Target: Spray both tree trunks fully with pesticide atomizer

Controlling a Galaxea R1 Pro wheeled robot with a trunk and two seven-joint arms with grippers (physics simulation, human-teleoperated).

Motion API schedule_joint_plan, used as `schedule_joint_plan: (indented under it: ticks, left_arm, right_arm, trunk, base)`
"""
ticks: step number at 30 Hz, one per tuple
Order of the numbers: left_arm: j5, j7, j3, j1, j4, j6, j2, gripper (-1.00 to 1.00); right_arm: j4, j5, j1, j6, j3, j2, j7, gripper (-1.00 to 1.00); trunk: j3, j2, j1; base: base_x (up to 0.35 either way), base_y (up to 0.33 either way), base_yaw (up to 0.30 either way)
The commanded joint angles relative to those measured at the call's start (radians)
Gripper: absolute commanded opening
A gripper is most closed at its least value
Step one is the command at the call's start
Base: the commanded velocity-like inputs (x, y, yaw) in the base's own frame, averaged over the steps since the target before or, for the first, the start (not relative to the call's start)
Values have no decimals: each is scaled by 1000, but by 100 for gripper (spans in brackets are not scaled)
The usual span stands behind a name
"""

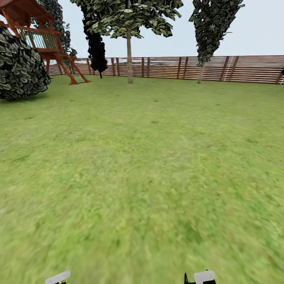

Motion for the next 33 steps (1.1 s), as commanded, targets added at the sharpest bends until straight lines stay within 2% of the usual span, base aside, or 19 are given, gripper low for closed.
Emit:
schedule_joint_plan:
  ticks: [1,33]
  left_arm:
    - [8,0,-4,-1,1,-4,0,-100]
    - [8,0,-4,-1,1,-5,-2,-100]
  right_arm:
    - [0,11,-1,-2,-7,0,-5,100]
    - [1,11,-1,-2,-7,0,-5,100]
  trunk:
    - [-1,0,0]
    - [-1,0,0]
  base:
    - [342,0,0]
    - [342,0,0]
